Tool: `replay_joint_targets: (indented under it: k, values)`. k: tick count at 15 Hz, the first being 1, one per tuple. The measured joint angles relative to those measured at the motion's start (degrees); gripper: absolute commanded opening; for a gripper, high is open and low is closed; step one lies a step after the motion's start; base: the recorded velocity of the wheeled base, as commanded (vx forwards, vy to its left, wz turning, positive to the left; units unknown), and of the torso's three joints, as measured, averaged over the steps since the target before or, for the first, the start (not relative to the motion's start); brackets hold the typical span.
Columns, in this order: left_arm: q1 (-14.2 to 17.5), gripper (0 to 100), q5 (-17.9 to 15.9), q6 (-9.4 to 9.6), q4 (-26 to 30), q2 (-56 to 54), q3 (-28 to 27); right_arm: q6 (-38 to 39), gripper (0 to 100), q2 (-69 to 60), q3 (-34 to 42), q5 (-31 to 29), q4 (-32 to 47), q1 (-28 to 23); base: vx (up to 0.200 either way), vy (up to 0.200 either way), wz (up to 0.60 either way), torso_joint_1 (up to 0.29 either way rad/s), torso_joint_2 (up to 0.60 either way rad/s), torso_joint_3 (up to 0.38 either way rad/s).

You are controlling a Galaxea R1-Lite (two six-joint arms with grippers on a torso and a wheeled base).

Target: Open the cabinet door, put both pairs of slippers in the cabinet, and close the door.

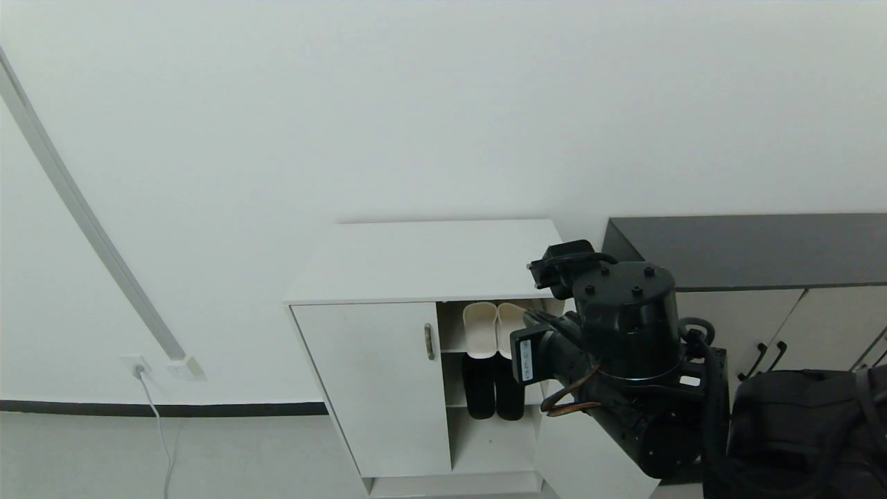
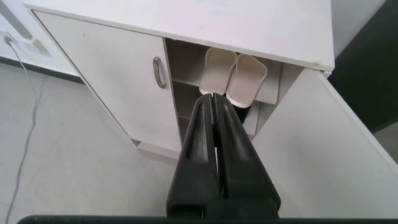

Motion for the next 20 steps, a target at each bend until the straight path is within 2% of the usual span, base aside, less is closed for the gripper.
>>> replay_joint_targets:
  k: [5,12,17,20]
  values:
    - [0.0,0,0.0,-0.02,0.0,0.0,0.0,-0.1,0,0.0,0.2,0.1,0.0,-0.3,0.000,0.000,0.00,0.000,0.00,0.000]
    - [0.0,0,0.0,-0.11,0.0,0.0,0.0,-0.5,0,0.0,0.3,0.1,0.1,-0.9,0.000,0.000,-0.60,0.006,0.00,0.000]
    - [0.0,0,0.0,-0.11,0.0,0.0,0.0,-1.9,0,0.3,0.0,0.5,0.0,-5.4,0.000,0.000,0.00,0.000,0.00,0.000]
    - [0.0,0,0.0,-0.11,0.0,0.0,0.0,-2.0,0,0.7,-0.3,2.5,-0.2,-8.0,-0.200,0.000,0.00,0.006,0.00,0.002]
